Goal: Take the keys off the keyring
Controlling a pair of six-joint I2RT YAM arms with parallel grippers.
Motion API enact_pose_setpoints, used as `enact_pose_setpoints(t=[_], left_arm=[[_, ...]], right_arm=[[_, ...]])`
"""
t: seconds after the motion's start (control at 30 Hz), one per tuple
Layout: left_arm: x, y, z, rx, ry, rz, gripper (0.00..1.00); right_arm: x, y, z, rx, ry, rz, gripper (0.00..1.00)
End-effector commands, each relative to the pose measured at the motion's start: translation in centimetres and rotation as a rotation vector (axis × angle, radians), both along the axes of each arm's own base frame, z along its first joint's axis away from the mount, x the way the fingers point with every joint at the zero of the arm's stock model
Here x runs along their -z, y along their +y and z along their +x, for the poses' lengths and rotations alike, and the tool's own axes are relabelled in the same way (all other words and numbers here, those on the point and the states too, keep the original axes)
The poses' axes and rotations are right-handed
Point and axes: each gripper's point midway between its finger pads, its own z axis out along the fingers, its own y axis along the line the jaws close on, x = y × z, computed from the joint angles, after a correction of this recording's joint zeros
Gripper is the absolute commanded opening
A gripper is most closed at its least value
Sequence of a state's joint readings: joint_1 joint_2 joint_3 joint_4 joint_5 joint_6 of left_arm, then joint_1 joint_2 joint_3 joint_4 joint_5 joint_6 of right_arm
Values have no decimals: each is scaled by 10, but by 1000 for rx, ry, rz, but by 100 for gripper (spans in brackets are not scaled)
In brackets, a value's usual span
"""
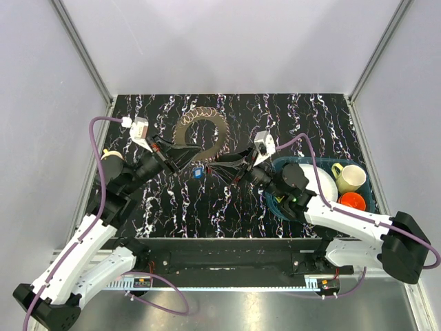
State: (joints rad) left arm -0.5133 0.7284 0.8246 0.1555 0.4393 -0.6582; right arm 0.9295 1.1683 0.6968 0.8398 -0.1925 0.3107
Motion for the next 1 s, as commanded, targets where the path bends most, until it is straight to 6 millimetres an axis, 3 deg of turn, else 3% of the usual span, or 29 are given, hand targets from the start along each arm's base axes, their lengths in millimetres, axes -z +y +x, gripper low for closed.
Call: enact_pose_setpoints(t=[0.0, 0.37, 0.97], left_arm=[[-34, 6, -4, -21, -101, -52, 0], [-35, 6, -3, -23, -90, -47, 0], [-31, 7, -2, -28, -60, -74, 0]], right_arm=[[-12, -7, -3, 27, -29, 29, 41], [3, -8, -1, 52, -16, -11, 34], [7, 0, 7, 81, -31, -29, 35]])
